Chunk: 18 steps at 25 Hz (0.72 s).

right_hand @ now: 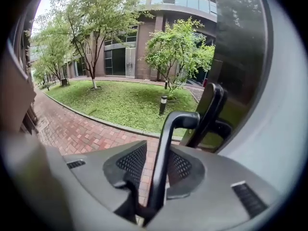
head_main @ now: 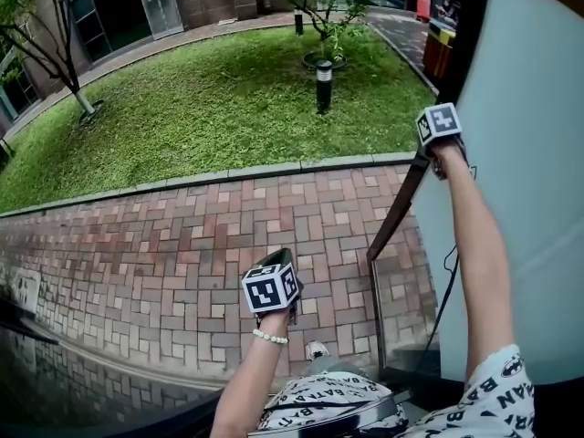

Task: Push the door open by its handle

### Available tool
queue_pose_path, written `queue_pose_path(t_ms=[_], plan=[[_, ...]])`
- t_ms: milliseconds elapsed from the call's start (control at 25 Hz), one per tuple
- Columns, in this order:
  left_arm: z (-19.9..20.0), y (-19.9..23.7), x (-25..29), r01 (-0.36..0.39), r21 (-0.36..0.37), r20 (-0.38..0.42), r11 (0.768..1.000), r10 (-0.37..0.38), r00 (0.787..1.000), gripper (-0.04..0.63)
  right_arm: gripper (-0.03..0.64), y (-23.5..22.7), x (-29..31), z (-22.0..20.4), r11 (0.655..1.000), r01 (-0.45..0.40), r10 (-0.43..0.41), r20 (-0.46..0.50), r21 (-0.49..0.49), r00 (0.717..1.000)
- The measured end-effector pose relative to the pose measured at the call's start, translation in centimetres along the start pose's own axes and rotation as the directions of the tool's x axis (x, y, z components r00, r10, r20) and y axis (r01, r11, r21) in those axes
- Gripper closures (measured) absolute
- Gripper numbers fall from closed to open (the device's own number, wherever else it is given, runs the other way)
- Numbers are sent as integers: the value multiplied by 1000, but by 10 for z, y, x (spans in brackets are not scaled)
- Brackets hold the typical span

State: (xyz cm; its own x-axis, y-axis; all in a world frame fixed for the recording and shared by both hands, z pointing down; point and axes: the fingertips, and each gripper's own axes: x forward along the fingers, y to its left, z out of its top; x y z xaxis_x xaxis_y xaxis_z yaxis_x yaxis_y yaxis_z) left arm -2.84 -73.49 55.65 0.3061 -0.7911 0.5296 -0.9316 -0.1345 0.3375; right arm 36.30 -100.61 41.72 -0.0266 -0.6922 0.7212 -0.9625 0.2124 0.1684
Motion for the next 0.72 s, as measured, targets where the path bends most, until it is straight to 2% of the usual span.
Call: queue_pose_path(t_ms=[120, 200, 480, 520, 560, 720], plan=[[-4, 3, -6, 3, 5, -2, 1000, -3, 1000, 594, 486, 4, -8, -5, 1000, 1, -1, 32, 18, 1000], [-5, 7, -11, 2, 4, -2, 1000, -2, 1000, 594, 422, 11, -17, -7, 1000, 7, -7, 45, 18, 999], [-9, -4, -27, 30, 33, 2, 999, -30, 1000, 594, 422, 2, -74, -25, 993, 105, -113, 160, 57, 981], [-10, -4, -30, 33, 36, 3, 999, -33, 999, 594, 413, 3, -80, -31, 992, 109, -119, 168, 69, 979], [-12, -3, -33, 36, 38, 4, 999, -36, 999, 594, 375, 5, -85, -38, 991, 110, -122, 171, 80, 978], [-20, -7, -45, 49, 49, 7, 998, -49, 999, 594, 376, 18, -106, -75, 988, 98, -119, 187, 118, 975]])
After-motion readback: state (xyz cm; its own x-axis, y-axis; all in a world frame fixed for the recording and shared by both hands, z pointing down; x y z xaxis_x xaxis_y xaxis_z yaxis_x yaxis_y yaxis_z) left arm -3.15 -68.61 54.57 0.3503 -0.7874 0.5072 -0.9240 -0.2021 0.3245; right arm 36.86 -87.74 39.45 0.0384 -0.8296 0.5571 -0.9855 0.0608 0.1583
